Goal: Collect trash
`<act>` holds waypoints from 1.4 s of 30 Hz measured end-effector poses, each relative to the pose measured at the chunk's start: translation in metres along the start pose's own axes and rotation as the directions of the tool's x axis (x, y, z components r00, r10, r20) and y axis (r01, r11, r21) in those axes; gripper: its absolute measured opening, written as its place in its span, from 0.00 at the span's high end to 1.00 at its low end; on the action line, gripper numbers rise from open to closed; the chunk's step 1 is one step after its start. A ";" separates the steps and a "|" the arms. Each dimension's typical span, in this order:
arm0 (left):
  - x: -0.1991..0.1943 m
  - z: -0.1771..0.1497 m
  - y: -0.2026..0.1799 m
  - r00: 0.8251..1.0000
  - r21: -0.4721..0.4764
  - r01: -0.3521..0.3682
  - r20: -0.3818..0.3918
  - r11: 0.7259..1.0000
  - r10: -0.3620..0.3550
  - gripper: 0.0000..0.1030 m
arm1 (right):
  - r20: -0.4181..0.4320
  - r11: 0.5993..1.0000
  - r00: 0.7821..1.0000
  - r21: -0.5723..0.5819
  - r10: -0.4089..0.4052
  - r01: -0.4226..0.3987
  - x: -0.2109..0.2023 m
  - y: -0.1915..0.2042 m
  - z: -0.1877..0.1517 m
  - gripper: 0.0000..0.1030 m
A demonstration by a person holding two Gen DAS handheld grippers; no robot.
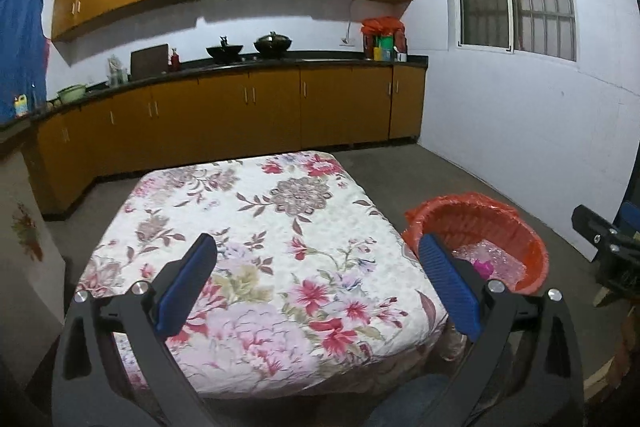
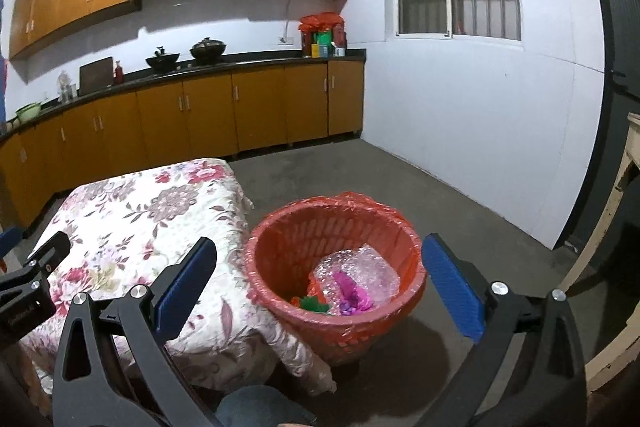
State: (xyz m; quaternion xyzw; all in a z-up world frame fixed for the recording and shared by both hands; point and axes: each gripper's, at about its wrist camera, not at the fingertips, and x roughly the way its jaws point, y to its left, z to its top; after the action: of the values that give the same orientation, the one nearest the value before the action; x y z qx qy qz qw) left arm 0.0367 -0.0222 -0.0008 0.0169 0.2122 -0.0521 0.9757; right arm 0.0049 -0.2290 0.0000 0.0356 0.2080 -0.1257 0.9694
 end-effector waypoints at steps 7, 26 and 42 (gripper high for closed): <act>-0.012 -0.007 0.007 1.000 -0.033 -0.014 -0.009 0.999 0.014 0.04 | -0.015 1.000 1.000 -0.019 -0.007 0.007 -0.009 0.012 -0.009 0.02; -0.024 -0.014 0.003 0.999 -0.023 -0.032 -0.013 0.999 0.032 0.04 | -0.043 0.999 0.999 -0.004 -0.033 0.033 -0.015 0.013 -0.022 0.02; -0.031 -0.020 0.000 0.999 -0.027 -0.035 -0.010 0.999 0.035 0.04 | -0.040 0.999 0.999 0.000 -0.032 0.032 -0.018 0.011 -0.022 0.02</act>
State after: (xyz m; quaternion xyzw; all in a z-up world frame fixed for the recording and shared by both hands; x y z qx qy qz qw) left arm 0.0003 -0.0180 -0.0056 0.0075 0.2170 -0.0321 0.9756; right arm -0.0167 -0.2112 -0.0129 0.0351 0.2278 -0.1404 0.9629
